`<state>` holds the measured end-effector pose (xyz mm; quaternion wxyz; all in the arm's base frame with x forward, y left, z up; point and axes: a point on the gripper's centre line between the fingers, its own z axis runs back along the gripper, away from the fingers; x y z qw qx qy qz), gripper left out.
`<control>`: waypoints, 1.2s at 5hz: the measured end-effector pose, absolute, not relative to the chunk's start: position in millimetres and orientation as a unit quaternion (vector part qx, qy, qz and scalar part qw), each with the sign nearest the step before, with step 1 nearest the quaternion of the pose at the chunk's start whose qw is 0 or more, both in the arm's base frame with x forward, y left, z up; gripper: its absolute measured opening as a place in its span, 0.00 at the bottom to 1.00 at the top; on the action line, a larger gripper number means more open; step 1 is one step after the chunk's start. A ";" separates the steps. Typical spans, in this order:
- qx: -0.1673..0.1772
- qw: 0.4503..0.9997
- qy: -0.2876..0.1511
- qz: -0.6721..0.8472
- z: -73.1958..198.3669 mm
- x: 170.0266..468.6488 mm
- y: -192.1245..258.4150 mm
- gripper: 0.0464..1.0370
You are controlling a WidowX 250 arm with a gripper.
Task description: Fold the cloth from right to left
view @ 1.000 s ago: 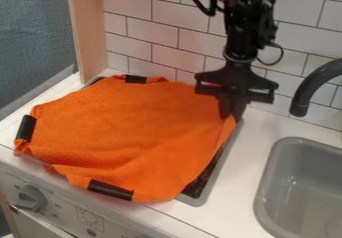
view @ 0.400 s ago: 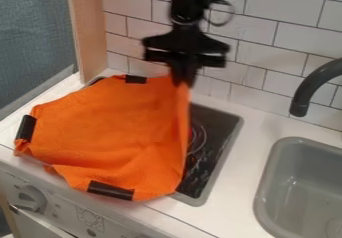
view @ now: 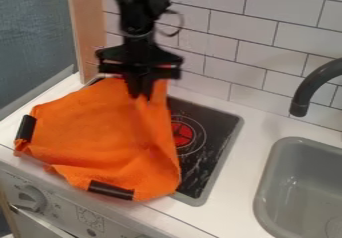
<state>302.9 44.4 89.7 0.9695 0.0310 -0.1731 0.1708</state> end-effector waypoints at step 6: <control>0.039 0.972 -0.142 0.183 43.8 293.3 84.6 0.50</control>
